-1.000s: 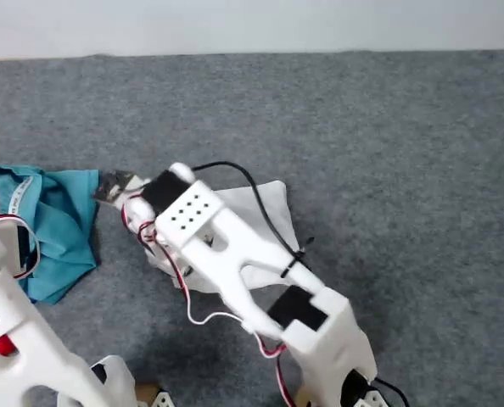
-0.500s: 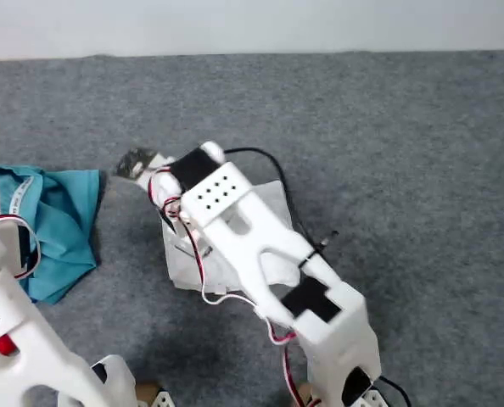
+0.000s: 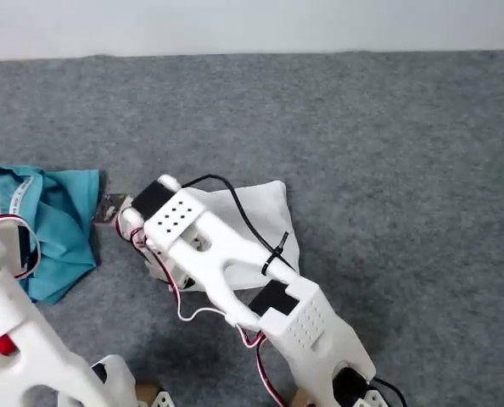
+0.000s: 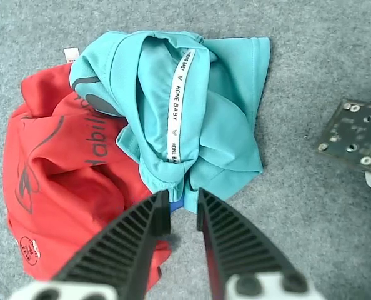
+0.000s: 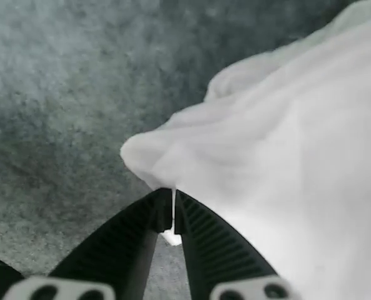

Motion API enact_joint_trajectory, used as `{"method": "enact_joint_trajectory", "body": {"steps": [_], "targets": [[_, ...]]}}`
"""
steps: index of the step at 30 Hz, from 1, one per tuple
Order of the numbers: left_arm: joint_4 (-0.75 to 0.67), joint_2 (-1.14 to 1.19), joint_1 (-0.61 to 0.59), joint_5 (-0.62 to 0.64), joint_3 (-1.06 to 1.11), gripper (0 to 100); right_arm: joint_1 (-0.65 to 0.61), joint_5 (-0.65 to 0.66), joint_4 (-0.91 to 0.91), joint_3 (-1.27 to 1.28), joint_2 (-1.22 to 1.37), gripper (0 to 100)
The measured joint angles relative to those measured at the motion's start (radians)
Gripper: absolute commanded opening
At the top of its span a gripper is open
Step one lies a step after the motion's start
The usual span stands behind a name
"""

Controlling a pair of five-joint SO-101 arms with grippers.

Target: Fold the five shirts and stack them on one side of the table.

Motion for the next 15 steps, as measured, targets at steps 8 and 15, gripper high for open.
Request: {"method": "enact_joint_trajectory", "body": {"steps": [8,15], "targets": [[0.000,0.000,0.000,0.000,0.000,8,0.101,0.000,0.003,-0.003,-0.106,17.1],[0.000,0.000,0.000,0.000,0.000,8,0.324,0.000,-0.043,-0.003,-0.164,13.8]]}}
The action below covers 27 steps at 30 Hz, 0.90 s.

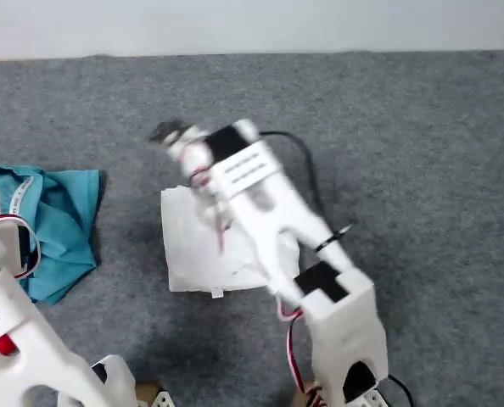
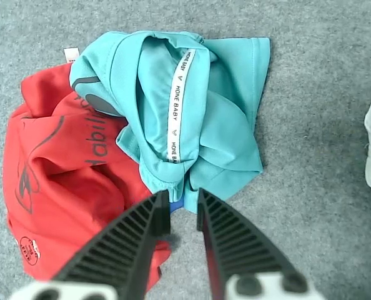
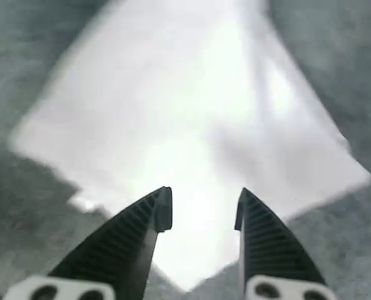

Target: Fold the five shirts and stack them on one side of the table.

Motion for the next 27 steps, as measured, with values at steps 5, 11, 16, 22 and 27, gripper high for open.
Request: {"method": "enact_joint_trajectory", "body": {"steps": [5,11,16,22,27], "targets": [[0.000,0.000,0.000,0.000,0.003,8,0.166,0.061,-0.135,-0.002,0.106,4.1],[0.000,0.000,0.000,0.000,0.003,8,0.256,0.104,-0.236,-0.002,0.219,3.7],[0.000,0.000,0.000,0.000,0.003,8,0.298,0.109,-0.262,-0.002,0.244,3.6],[0.000,0.000,0.000,0.000,0.003,8,0.313,0.109,-0.244,-0.023,0.244,4.0],[0.000,0.000,0.000,0.000,0.003,8,0.261,0.109,-0.172,-0.129,0.244,4.0]]}}
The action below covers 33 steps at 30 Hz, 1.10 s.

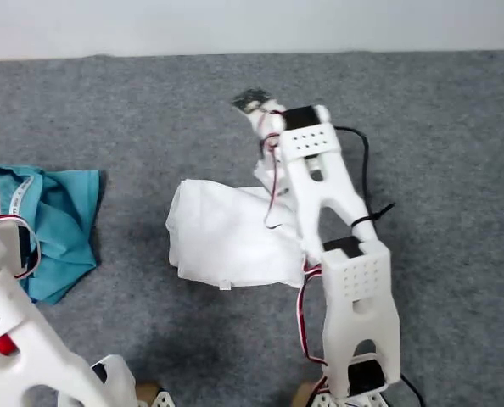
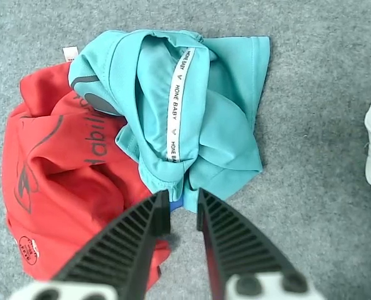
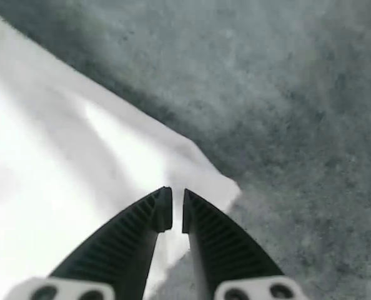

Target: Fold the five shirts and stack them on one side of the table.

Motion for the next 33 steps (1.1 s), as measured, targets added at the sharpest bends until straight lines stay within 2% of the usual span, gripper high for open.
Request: {"method": "enact_joint_trajectory", "body": {"steps": [4,9,13,18,26,33], "targets": [[0.000,0.000,0.000,0.000,0.000,8,-0.091,0.000,0.003,-0.034,0.000,4.0],[0.000,0.000,0.000,0.000,0.000,8,-0.199,0.000,-0.078,-0.034,0.023,4.0],[0.000,0.000,0.000,0.000,0.000,8,-0.235,0.002,-0.187,-0.034,0.103,3.9],[0.000,0.000,0.000,0.000,0.000,8,-0.295,0.002,-0.207,-0.072,0.121,3.9],[0.000,0.000,0.000,0.000,0.000,8,-0.296,0.002,-0.003,-0.384,0.121,4.0],[0.000,0.000,0.000,0.000,0.000,8,-0.302,0.002,-0.054,-0.451,0.259,4.0]]}}
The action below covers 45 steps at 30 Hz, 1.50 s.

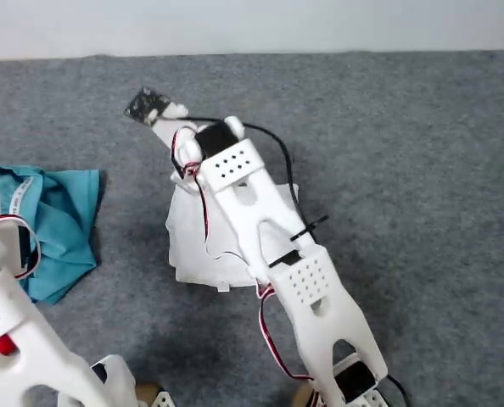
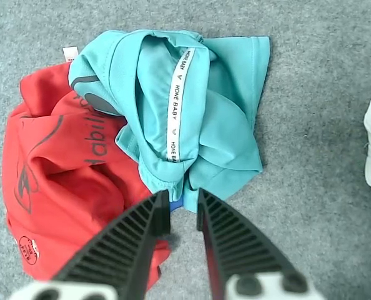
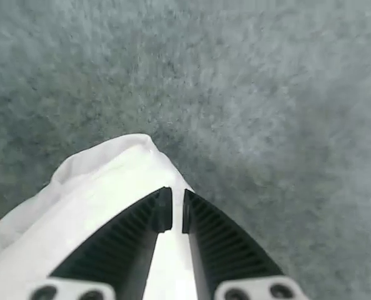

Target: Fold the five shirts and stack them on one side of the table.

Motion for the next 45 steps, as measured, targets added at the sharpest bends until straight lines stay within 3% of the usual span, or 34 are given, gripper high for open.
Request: {"method": "enact_joint_trajectory", "body": {"steps": [9,18,23,30,37,45], "targets": [[0.000,0.000,0.000,0.000,0.000,8,-0.068,0.000,-0.087,-0.054,0.107,3.9],[0.000,0.000,0.031,0.051,0.002,8,-0.029,0.002,0.143,-0.299,0.068,3.9],[0.000,0.000,0.221,0.138,0.035,8,0.109,0.002,0.272,-0.330,0.063,3.5],[-0.029,0.002,0.615,0.273,0.193,8,0.305,0.002,0.272,-0.278,0.058,3.5],[-0.169,0.204,0.772,0.279,0.334,8,0.345,-0.021,0.273,-0.204,0.058,3.5],[-0.282,0.555,0.848,0.264,0.288,8,0.358,-0.064,0.273,-0.144,0.058,3.5]]}}
